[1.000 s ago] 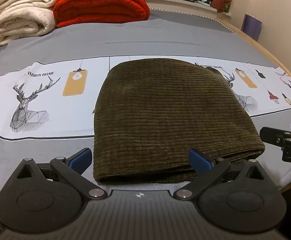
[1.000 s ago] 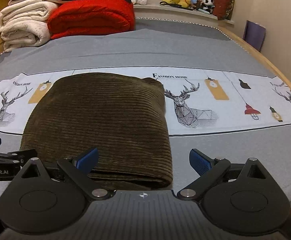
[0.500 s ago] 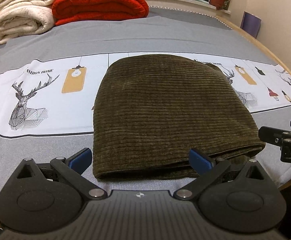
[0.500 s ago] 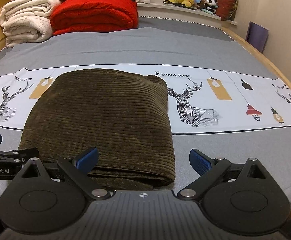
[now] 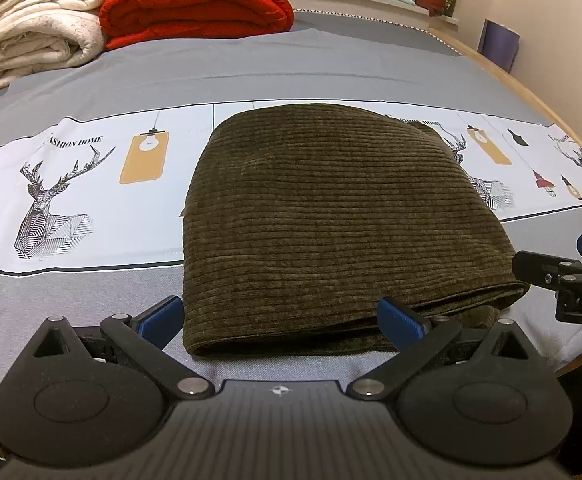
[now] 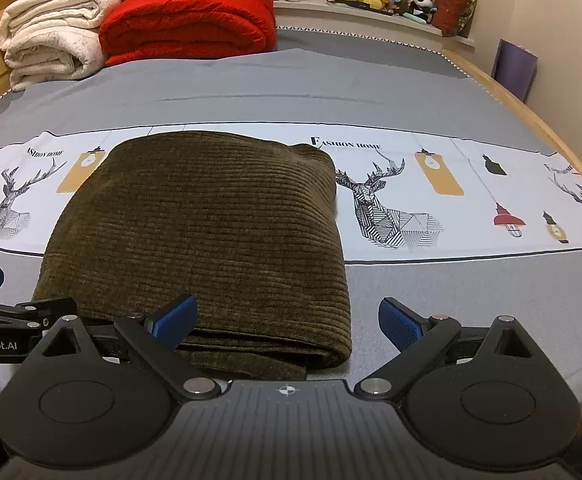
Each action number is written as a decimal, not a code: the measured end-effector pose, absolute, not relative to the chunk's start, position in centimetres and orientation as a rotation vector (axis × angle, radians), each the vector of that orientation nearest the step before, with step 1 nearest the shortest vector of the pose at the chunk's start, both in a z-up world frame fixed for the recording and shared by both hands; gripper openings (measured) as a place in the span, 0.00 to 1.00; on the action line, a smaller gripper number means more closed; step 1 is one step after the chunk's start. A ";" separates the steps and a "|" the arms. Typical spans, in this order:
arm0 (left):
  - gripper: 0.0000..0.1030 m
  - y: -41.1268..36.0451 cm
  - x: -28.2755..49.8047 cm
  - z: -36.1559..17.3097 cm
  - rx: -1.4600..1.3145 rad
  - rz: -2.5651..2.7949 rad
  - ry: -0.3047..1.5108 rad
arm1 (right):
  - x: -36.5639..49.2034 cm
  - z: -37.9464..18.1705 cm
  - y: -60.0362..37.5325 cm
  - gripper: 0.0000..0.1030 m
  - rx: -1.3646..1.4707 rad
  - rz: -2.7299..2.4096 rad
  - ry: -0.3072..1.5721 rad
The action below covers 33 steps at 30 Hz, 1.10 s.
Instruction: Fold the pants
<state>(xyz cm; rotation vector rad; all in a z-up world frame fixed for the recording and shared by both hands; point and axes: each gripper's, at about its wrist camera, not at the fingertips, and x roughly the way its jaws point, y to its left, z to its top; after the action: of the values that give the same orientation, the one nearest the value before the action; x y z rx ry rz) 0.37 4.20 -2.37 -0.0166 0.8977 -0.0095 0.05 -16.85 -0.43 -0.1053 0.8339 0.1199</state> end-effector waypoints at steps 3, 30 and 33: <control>1.00 4.2 0.4 -2.4 -0.018 -0.010 0.898 | 0.0 -0.4 -16.7 0.94 -0.106 0.122 0.833; 1.00 4.1 0.1 -2.1 -0.014 -0.041 0.884 | 0.1 -0.3 -16.5 0.94 -0.109 0.133 0.829; 1.00 4.0 0.0 -2.1 -0.005 -0.047 0.876 | 0.1 -0.2 -16.5 0.94 -0.106 0.132 0.830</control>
<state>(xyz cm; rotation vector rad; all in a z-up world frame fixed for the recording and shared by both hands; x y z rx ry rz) -0.03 3.97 -2.11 -0.0049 0.8761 -0.0472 0.07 -16.50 -0.25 -0.1060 0.8297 0.1325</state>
